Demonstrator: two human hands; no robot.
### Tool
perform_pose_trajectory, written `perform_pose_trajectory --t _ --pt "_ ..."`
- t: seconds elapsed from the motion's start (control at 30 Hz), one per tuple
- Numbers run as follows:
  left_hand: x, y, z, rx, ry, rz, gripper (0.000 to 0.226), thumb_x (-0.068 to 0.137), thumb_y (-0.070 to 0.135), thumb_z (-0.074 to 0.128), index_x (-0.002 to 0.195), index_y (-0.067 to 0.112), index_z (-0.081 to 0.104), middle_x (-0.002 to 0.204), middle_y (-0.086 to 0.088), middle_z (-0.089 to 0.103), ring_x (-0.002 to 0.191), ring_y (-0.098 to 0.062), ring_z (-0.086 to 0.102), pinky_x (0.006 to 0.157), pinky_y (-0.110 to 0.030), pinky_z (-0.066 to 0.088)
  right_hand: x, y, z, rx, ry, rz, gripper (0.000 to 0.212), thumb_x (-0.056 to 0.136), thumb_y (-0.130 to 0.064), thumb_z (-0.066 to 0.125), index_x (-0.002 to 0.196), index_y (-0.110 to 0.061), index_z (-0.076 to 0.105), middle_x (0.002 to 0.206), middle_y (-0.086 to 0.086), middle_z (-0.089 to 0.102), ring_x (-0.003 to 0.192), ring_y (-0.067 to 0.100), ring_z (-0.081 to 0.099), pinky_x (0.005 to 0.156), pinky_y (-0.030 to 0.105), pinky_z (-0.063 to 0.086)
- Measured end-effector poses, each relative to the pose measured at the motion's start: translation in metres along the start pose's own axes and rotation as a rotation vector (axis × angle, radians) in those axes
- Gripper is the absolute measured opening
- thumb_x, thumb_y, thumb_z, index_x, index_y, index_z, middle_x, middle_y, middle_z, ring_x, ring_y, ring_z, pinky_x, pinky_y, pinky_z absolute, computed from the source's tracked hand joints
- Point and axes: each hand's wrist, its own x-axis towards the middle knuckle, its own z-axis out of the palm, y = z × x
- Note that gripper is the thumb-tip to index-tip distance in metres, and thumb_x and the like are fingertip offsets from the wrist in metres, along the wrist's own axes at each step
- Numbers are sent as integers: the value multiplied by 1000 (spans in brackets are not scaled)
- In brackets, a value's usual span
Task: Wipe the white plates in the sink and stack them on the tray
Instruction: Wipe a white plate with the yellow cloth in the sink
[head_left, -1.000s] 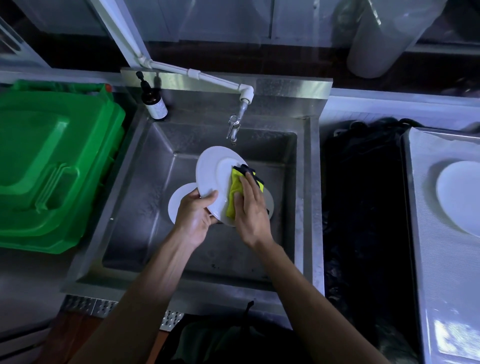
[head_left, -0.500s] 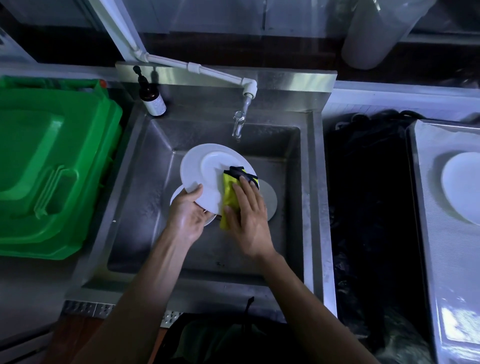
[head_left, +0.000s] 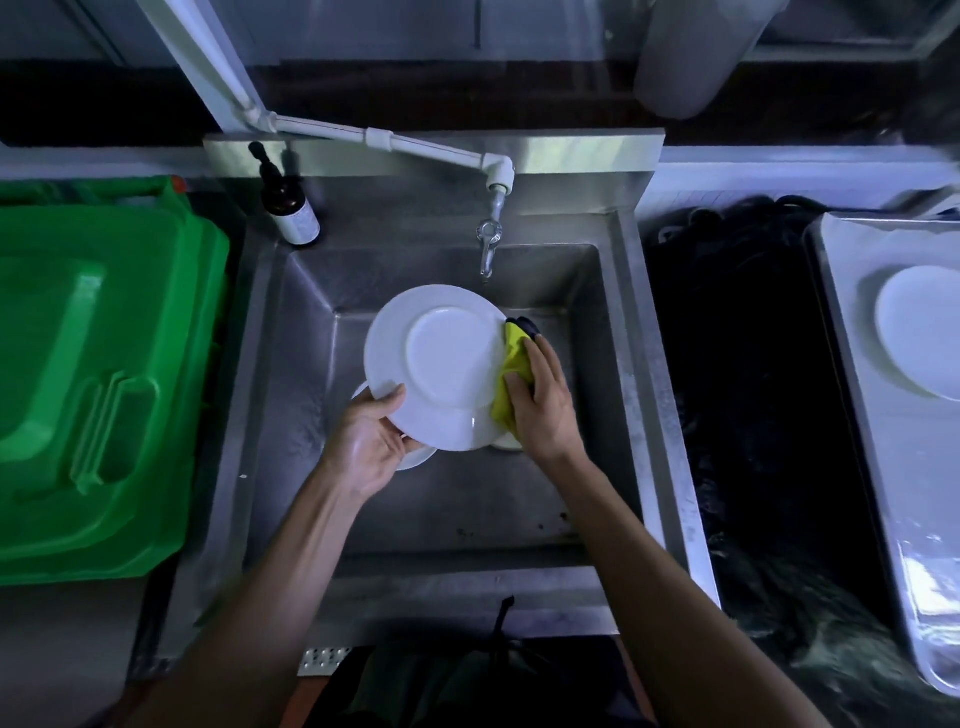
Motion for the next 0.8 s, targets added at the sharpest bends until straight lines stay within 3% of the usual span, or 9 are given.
perform_pose_trajectory --t 0.07,0.2,0.37,0.43,0.53,0.6,0.8 --pt "2 5 -6 43 -27 -14 43 84 12 63 127 13 62 118 -6 73 106 -24 71 77 -48 62 6 -3 0 2 14 31 55 102 -21 53 154 -12 36 164 3 27 149 17 25 114 14 14" --pt "7 15 -19 124 -88 -67 48 84 9 60 133 8 58 120 -10 71 106 -29 68 87 -58 58 11 -12 2 -29 37 58 55 101 -20 56 153 -11 39 162 5 31 147 19 31 114 16 18" --pt "13 27 -35 279 -160 -147 43 80 10 61 123 3 63 110 -13 74 98 -34 70 74 -54 62 20 -26 4 -110 77 -3 55 95 -8 59 148 -8 46 154 9 42 139 20 39 103 -5 12" --pt "15 29 -42 340 -193 -159 38 78 8 66 115 4 67 106 -14 75 93 -35 71 71 -53 62 22 -32 6 -159 60 -10 56 94 -7 59 148 -9 46 154 9 43 139 24 40 108 4 17" --pt "20 33 -49 408 -236 -165 30 76 6 69 105 6 73 102 -15 76 87 -33 72 71 -54 60 21 -39 13 -252 25 -35 58 95 -8 57 151 -9 42 157 9 38 140 31 40 120 31 26" --pt "23 36 -51 448 -277 -175 25 76 10 69 99 8 77 101 -16 76 86 -32 73 71 -52 61 18 -44 19 -322 17 -41 59 96 -11 55 153 -10 38 161 6 33 140 33 38 118 44 29" --pt "26 40 -50 574 -351 -180 33 78 12 71 111 8 74 114 -19 73 97 -35 71 81 -50 57 8 -62 42 -440 22 -182 58 97 -13 55 152 -10 39 161 7 33 138 36 37 114 51 34"
